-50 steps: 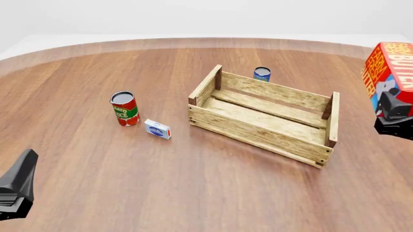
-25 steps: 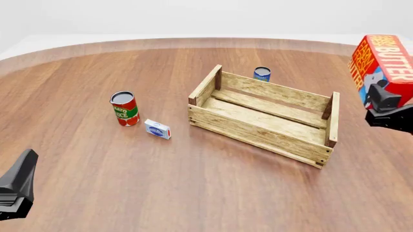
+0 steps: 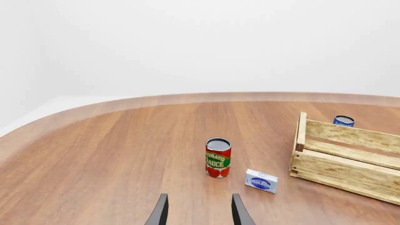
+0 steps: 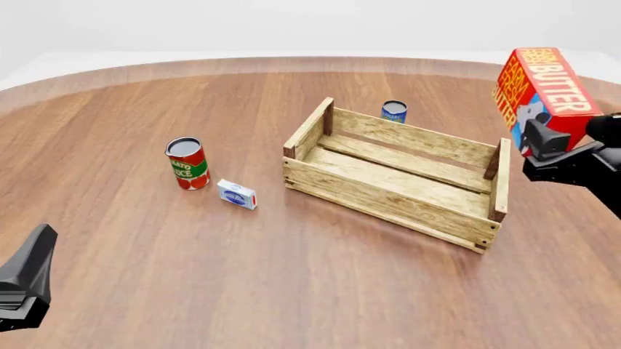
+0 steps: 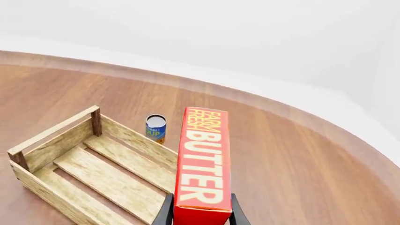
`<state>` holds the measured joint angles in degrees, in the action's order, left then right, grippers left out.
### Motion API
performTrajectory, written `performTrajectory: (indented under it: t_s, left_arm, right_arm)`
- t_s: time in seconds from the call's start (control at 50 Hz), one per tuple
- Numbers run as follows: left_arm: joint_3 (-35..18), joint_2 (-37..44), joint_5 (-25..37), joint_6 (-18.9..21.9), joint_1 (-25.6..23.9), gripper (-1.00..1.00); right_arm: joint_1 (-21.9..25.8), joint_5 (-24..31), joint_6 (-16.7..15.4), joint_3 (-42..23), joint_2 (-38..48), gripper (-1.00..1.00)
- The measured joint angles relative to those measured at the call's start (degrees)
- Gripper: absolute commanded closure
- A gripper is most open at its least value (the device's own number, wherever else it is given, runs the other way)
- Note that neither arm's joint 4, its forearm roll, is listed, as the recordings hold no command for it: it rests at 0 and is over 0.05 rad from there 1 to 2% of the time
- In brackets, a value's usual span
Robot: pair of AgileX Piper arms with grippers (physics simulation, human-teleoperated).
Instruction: Pick up the butter and put it in the tray.
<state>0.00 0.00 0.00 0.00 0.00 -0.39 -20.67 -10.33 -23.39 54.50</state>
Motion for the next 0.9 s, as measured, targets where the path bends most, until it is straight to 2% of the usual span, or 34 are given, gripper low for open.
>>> performTrajectory:
  t_s: [0.9]
  left_arm:
    - [0.00,0.00,0.00,0.00,0.00,-1.00]
  right_arm:
    - [7.12,-6.53,-0.53,-3.06,11.42,1.00]
